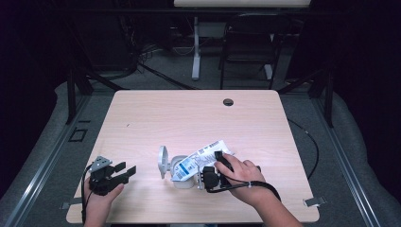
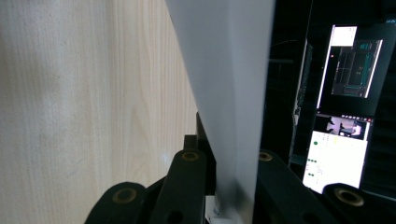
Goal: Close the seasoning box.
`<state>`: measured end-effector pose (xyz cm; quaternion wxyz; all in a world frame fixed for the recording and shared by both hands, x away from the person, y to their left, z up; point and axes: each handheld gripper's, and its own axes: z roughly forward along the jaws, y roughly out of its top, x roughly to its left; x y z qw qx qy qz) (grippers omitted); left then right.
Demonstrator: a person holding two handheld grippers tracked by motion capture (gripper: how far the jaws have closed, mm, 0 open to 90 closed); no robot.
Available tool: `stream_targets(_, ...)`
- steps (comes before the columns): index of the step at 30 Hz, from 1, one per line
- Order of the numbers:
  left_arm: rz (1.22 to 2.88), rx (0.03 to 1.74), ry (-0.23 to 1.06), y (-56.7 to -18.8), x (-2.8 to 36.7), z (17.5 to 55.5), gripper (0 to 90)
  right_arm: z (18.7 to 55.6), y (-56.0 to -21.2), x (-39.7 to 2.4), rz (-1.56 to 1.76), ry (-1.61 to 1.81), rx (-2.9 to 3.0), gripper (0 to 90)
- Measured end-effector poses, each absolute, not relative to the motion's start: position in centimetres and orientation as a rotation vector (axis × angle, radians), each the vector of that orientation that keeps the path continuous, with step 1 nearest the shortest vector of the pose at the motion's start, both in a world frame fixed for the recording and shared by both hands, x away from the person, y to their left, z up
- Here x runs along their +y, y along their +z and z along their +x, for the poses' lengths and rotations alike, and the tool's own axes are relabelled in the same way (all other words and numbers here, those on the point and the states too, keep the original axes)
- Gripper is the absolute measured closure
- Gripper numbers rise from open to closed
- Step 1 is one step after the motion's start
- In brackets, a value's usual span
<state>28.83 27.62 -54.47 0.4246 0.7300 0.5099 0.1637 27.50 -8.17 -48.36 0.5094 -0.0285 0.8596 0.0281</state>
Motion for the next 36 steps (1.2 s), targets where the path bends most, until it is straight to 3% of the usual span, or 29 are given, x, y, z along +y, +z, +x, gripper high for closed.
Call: stream_targets(36,1.836,1.28,0.402,-54.81,27.57,28.87,48.5,27.65,-49.07,-8.9,0.07,0.26,2.151,88.7)
